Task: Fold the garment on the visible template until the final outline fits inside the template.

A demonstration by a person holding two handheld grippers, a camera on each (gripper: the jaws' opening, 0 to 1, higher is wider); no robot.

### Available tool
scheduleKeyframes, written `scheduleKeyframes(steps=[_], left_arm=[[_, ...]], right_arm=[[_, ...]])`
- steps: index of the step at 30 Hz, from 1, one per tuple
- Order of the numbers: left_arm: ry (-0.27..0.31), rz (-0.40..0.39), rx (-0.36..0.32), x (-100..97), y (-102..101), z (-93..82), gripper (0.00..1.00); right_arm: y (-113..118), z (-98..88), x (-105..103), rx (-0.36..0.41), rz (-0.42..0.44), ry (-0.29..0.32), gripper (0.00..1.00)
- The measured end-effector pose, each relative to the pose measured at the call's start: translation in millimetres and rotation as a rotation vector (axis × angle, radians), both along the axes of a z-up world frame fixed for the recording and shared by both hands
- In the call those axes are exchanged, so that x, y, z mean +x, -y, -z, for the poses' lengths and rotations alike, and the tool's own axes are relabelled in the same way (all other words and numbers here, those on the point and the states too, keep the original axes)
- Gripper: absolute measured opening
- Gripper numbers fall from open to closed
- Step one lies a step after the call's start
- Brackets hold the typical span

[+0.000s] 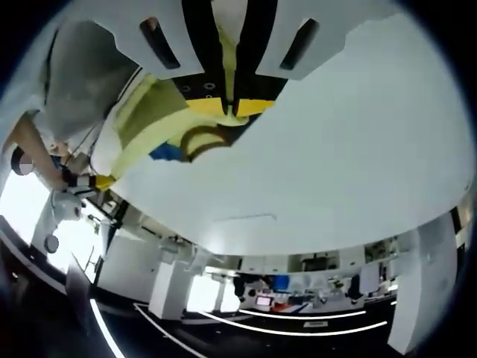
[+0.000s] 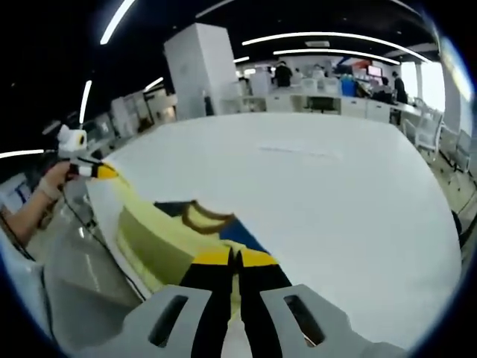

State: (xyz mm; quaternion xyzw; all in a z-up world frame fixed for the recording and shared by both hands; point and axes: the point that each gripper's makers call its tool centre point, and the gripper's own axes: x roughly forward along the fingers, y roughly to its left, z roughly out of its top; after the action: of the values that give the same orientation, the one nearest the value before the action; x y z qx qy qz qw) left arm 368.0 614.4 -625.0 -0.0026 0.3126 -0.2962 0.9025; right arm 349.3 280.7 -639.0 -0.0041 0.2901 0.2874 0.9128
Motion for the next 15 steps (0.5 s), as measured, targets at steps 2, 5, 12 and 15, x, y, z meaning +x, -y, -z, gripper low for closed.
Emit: scheduleKeyframes(steps=[2, 5, 12, 15], left_arm=[[-0.012, -0.001, 0.006, 4.5, -0.8, 5.4, 0.00], [-0.021, -0.009, 0.060, 8.0, -1.9, 17.0, 0.00], [-0.028, -0.007, 0.077, 13.7, 2.8, 30.5, 0.00], [-0.023, -0.008, 0.066, 15.4, 4.1, 29.3, 0.00]], right_arm=[[1.8, 5.1, 3.5, -0.010, 0.003, -0.005, 0.03], [1.8, 11.8, 6.5, -0.017, 0.007, -0.010, 0.03], [1.9, 25.2, 11.9, -0.052, 0.010, -0.027, 0.03], [3.7, 25.0, 16.0, -0.050, 0.021, -0.023, 0.03]])
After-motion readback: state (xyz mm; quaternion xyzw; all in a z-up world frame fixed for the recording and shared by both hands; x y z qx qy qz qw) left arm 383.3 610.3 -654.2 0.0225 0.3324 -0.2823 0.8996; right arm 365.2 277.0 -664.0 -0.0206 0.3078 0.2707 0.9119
